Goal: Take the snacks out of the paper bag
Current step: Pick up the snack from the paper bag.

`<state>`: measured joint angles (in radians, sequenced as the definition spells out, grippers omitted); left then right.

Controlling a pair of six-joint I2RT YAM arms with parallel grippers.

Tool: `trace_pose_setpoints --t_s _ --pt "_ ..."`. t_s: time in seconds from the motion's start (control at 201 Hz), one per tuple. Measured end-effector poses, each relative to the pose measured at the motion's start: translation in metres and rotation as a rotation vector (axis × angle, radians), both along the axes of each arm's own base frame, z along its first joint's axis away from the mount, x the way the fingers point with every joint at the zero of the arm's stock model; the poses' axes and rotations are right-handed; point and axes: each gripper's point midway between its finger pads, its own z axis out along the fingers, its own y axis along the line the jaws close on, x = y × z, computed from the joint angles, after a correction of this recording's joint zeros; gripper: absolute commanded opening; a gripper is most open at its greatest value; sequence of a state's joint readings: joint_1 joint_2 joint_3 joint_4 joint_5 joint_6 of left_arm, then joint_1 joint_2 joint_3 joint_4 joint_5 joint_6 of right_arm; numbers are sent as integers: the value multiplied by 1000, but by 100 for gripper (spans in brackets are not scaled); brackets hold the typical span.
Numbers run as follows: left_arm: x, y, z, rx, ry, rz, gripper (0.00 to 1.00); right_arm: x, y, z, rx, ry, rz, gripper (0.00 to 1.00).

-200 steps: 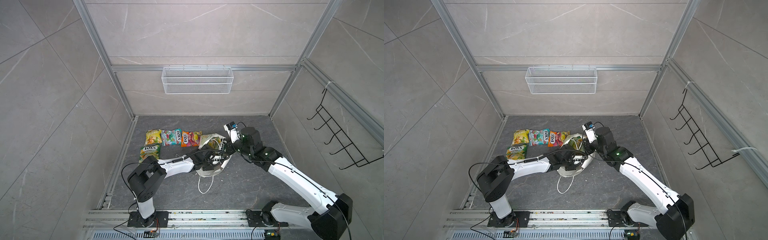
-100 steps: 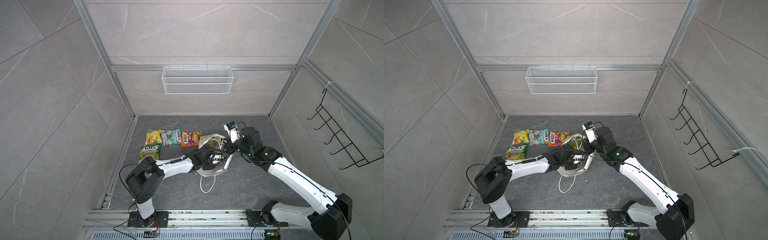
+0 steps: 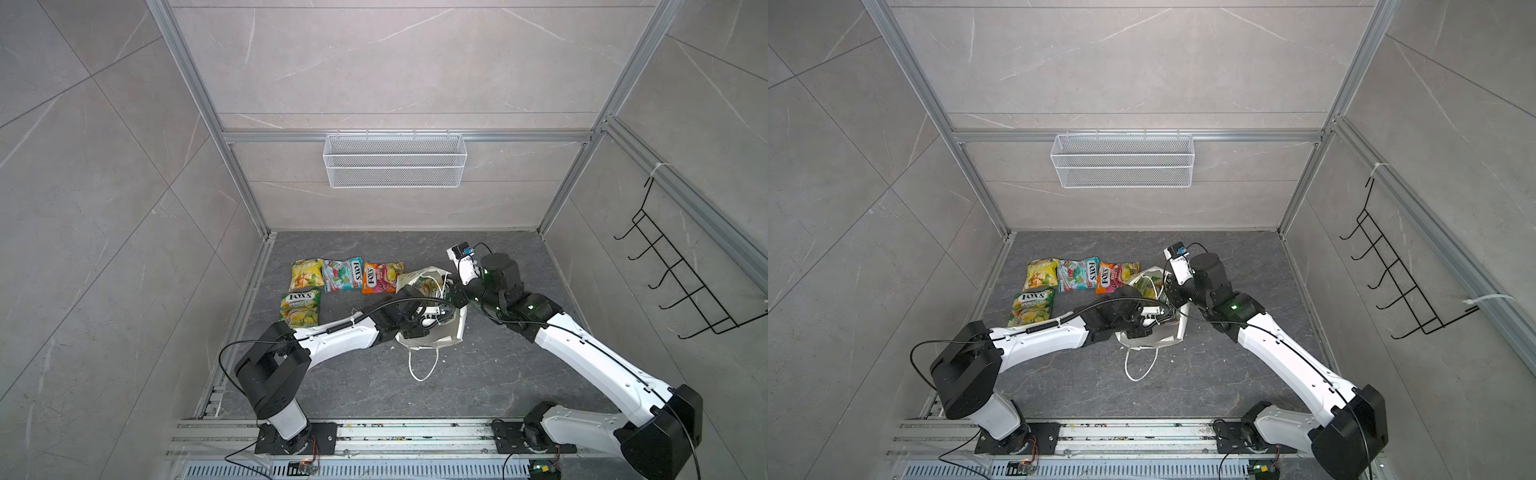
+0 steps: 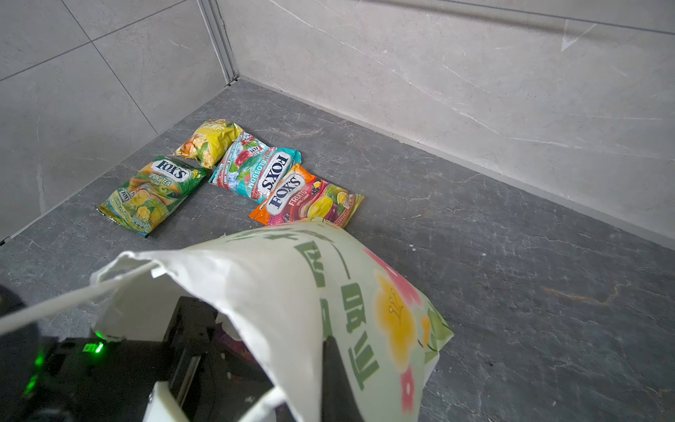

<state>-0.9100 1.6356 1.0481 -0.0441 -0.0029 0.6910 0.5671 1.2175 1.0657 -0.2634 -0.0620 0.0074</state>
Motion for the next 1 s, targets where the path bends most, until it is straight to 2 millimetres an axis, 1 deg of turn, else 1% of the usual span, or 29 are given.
trace_pose_setpoints --t_s 0.448,0.752,0.995 --pt "-12 2 25 -20 -30 -12 0 8 -7 1 1 -10 -31 0" --pt "-26 -4 51 -59 -78 -46 0 11 -11 2 3 -17 -45 0" --pt "-38 -9 66 -62 -114 -74 0 12 -12 2 1 -18 -49 0"
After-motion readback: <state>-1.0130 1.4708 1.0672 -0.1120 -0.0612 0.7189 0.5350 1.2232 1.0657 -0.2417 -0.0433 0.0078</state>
